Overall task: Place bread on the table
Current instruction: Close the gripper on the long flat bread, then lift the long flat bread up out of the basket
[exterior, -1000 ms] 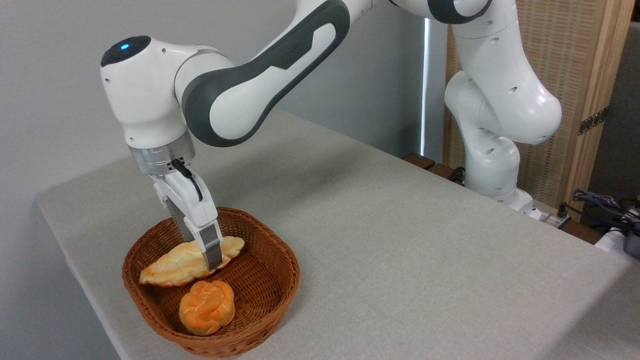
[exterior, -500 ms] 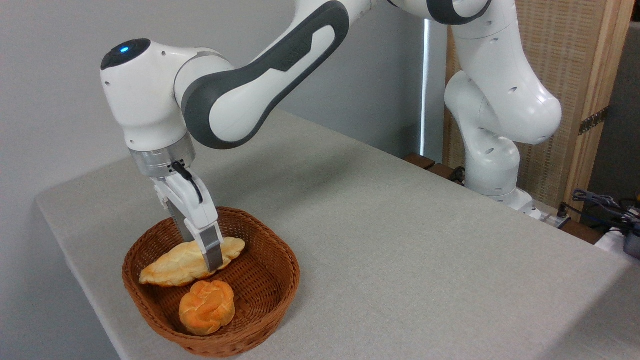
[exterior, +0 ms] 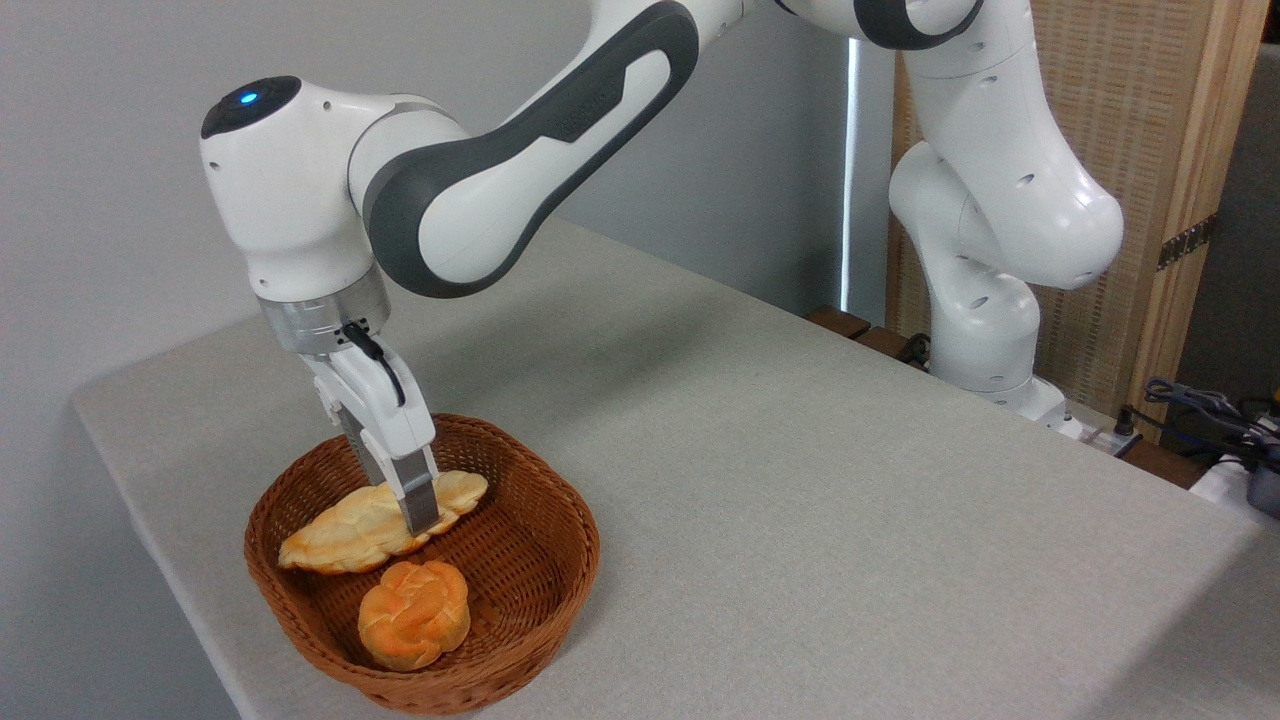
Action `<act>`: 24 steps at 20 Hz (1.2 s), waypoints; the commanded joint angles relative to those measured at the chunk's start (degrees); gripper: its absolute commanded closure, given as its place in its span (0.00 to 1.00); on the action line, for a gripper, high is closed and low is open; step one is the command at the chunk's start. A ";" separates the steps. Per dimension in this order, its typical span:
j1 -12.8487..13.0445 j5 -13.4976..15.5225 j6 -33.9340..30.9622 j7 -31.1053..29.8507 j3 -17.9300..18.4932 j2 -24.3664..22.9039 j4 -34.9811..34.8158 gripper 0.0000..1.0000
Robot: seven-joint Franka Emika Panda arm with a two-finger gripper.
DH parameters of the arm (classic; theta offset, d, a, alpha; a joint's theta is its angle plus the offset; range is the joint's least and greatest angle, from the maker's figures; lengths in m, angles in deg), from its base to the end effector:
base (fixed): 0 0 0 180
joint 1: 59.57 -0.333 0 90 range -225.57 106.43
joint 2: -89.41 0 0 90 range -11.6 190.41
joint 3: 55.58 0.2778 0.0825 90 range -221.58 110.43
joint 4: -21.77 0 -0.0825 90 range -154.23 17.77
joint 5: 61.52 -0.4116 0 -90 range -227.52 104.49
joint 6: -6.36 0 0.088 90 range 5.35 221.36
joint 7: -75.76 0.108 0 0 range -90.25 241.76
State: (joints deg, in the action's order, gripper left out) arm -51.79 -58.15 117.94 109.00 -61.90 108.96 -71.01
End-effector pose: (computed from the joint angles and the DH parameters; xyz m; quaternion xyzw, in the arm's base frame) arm 0.6496 -0.1612 0.3795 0.9204 -0.3882 0.0020 0.0460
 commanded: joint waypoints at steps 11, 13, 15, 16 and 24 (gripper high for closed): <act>-0.22 4.02 -4.17 -0.90 0.70 -1.18 4.44 0.52; -0.22 4.02 -6.64 -0.90 0.35 -1.18 5.41 0.52; -0.22 4.11 -9.36 -0.81 0.18 -2.23 5.94 0.52; -0.22 4.20 -10.59 -0.73 0.18 -2.76 6.03 0.50; -0.22 6.65 -17.62 -0.29 0.79 -9.17 5.85 0.49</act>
State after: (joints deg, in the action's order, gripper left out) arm -52.20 -54.19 103.64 108.98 -61.83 103.89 -64.78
